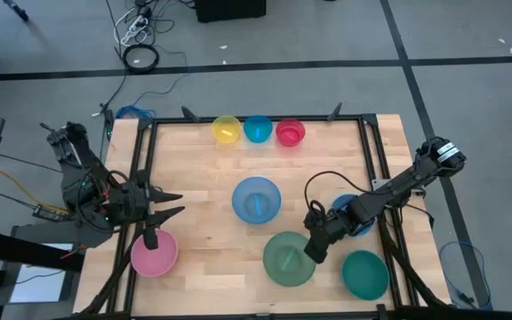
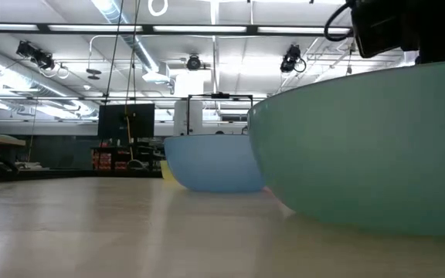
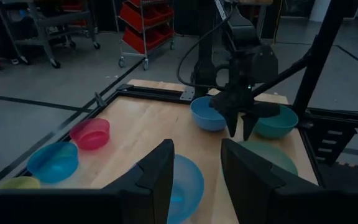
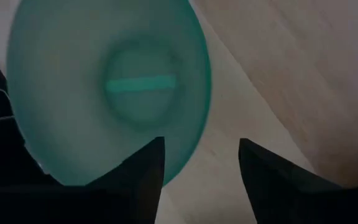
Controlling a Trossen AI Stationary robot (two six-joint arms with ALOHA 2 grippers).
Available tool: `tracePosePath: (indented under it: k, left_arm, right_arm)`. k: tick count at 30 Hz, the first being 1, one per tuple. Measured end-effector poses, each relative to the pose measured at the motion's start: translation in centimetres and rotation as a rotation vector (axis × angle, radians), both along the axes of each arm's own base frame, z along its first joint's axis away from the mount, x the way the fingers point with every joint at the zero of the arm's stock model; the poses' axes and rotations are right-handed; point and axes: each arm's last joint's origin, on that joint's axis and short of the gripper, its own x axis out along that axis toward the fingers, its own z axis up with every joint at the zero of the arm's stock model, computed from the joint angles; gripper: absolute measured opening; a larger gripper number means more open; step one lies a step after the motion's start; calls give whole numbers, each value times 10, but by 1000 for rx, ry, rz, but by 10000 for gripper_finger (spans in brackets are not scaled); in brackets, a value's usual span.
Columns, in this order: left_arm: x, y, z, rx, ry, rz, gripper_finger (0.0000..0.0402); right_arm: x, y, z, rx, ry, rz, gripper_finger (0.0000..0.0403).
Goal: Nest bowls inside each other
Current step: Stack the big transparent green bowl on the big transparent blue bowl
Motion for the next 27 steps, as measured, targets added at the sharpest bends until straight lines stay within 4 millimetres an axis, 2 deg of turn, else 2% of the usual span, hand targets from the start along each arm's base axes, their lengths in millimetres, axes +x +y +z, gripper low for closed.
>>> tracePosePath:
  k: [9, 15, 18, 21, 27]
  left_arm:
    - [0, 0, 0, -2, 3, -4, 142]
    - [0, 0, 0, -4, 4, -6, 142]
    - [0, 0, 0, -13, 5, -10, 142]
    - [0, 0, 0, -16, 4, -10, 142]
    - [0, 0, 0, -22, 3, -9, 142]
  right_arm:
    - [-1, 8, -17, 14, -22, -31, 163]
    - [10, 16, -36, 9, -11, -21, 148]
    - [12, 17, -41, 3, -6, -10, 104]
    - [13, 16, -39, -7, -30, 10, 25]
    - [20, 9, -20, -36, -115, 25, 3]
